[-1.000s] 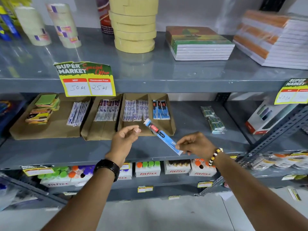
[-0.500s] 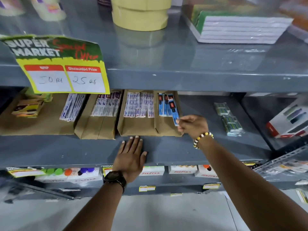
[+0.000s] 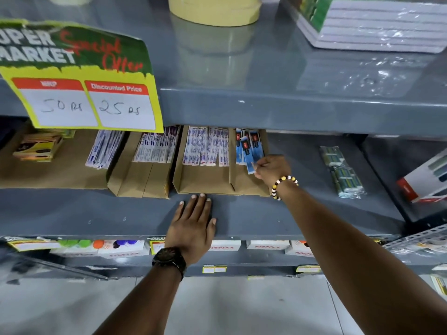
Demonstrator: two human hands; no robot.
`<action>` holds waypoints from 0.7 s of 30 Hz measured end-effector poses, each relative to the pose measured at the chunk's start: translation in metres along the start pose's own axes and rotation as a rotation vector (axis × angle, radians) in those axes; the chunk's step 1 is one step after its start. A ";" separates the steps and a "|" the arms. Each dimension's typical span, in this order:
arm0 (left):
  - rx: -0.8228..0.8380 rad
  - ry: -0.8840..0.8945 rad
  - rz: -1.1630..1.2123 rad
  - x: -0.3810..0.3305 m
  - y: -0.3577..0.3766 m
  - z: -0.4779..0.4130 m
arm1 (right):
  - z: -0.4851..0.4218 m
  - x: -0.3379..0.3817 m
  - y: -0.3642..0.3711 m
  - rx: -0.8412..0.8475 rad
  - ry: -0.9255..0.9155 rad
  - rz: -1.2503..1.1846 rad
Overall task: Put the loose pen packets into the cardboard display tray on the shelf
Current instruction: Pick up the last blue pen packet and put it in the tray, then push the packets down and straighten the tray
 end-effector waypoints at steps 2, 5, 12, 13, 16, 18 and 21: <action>0.006 -0.002 -0.012 0.000 0.000 0.000 | 0.001 0.000 -0.003 -0.003 -0.070 0.129; 0.003 -0.006 -0.020 0.001 -0.001 0.000 | 0.005 0.003 -0.009 0.026 -0.132 0.190; 0.022 -0.029 -0.013 -0.001 -0.004 0.000 | 0.027 0.002 -0.021 0.081 -0.278 0.163; 0.028 -0.037 -0.013 -0.002 -0.004 0.000 | 0.032 0.001 -0.021 0.092 -0.298 0.177; 0.047 -0.051 -0.025 -0.003 -0.005 0.001 | 0.043 -0.006 -0.019 0.084 -0.396 0.282; 0.057 -0.064 -0.021 -0.005 -0.006 0.001 | 0.051 -0.010 -0.015 0.119 -0.499 0.460; 0.052 -0.067 -0.020 -0.006 -0.007 0.002 | 0.056 -0.013 0.001 0.289 -0.544 0.685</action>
Point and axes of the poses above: each hand's wrist, its own z-axis away from the middle knuckle, its own y-axis out of the palm, x = y × z, the point moved 1 cm from there along -z, towards the middle knuckle, and after that the axes turned 4 degrees about z, right-handed, at the moved point
